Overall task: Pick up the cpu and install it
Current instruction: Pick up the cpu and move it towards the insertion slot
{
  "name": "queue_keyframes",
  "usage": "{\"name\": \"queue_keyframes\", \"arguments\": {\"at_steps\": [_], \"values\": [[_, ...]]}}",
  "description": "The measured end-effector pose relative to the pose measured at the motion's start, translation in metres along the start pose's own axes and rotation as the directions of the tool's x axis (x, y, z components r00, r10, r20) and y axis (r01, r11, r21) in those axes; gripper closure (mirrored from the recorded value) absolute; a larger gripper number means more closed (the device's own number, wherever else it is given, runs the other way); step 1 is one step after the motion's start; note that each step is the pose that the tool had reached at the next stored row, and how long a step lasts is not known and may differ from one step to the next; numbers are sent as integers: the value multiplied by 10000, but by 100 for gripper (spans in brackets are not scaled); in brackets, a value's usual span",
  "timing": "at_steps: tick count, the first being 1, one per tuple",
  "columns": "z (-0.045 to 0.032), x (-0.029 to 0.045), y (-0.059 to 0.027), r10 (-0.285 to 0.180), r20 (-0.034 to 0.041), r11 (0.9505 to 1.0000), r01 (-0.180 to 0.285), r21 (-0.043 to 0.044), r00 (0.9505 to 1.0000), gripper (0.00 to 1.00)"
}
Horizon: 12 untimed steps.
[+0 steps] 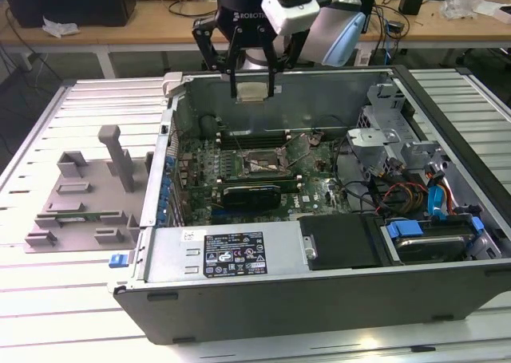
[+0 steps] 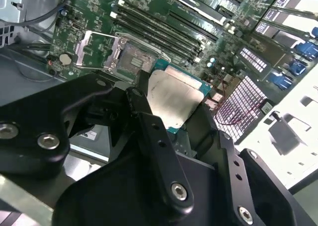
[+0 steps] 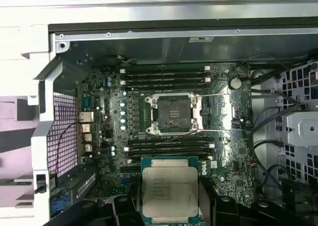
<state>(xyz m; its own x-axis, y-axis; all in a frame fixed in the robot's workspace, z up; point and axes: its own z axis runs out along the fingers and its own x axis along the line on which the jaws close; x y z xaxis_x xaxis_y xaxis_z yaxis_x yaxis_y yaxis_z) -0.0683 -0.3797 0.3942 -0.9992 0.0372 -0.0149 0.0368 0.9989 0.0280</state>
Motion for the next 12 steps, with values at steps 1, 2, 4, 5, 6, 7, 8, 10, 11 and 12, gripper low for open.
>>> {"name": "queue_keyframes", "arguments": {"at_steps": [1, 2, 4, 5, 6, 7, 8, 10, 11, 12], "values": [[1, 0, 1, -1, 0, 10000, 1, 0, 10000, 45], [6, -1, 1, -1, 2, 10000, 1, -3, 10000, 45], [30, -1, 0, -1, 1, 10000, 1, -15, 10000, 45], [40, -1, 0, -1, 0, 10000, 1, -24, 10000, 45], [49, -2, 0, -1, -1, 10000, 1, -29, 10000, 45], [60, -5, 0, -4, -1, 10000, 4, -32, 10000, 45], [79, -10, 1, -3, -1, 10000, 3, -37, 10000, 45], [112, -19, 4, -8, -2, 10000, 8, -45, 10000, 45], [124, -22, 6, -12, -1, 10000, 12, -47, 10000, 45], [142, -29, 15, -17, -2, 10000, 17, -47, 10000, 45]]}}
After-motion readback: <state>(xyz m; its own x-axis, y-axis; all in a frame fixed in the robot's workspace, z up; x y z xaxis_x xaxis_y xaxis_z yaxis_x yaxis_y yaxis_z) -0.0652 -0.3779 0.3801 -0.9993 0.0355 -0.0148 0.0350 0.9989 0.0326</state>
